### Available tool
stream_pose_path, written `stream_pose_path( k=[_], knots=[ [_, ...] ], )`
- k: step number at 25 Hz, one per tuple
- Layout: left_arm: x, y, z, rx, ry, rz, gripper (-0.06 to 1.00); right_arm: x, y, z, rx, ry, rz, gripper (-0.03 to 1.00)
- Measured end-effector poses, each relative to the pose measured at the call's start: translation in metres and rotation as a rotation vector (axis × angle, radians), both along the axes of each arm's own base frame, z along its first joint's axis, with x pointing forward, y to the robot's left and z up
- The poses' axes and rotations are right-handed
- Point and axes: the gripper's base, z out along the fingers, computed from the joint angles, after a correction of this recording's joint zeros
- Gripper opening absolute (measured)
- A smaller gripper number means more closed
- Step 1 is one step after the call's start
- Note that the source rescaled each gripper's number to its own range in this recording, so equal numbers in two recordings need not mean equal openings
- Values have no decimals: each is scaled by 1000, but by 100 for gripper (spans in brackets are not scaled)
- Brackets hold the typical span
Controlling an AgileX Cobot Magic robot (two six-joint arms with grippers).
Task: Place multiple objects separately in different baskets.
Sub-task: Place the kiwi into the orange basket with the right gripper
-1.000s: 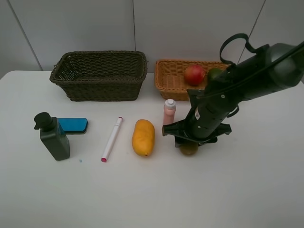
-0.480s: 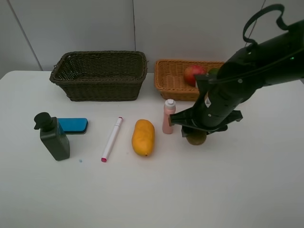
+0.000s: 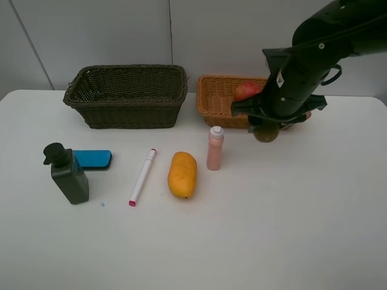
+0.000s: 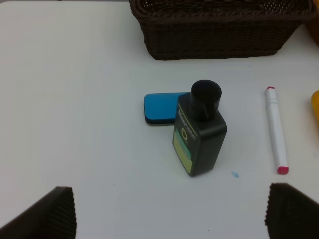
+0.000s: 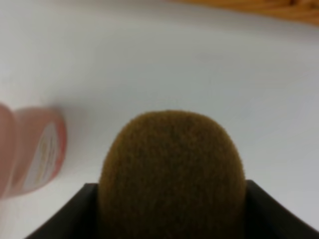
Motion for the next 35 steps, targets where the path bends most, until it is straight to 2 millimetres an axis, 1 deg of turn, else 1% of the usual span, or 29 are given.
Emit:
stream_pose_path(
  k=[6,9,12,16,20,25,32,35],
  knots=[
    [0,0,0,0,0,0,100,32,-29,32,14,-120,-32,45],
    [0,0,0,0,0,0,100,44,-45,41,15,-170,-45,45],
    [0,0,0,0,0,0,100,57,-58,43,17,-198,-56,45],
    [0,0,0,0,0,0,100,77,-71,29,15,-184,-80,45],
    [0,0,0,0,0,0,100,92,-77,6,8,-166,-75,45],
    [0,0,0,0,0,0,100,102,-76,-19,16,-156,-62,45],
    [0,0,0,0,0,0,100,113,-75,-37,39,-192,-43,45],
    [0,0,0,0,0,0,100,116,-80,-42,43,-199,-53,45]
  ],
)
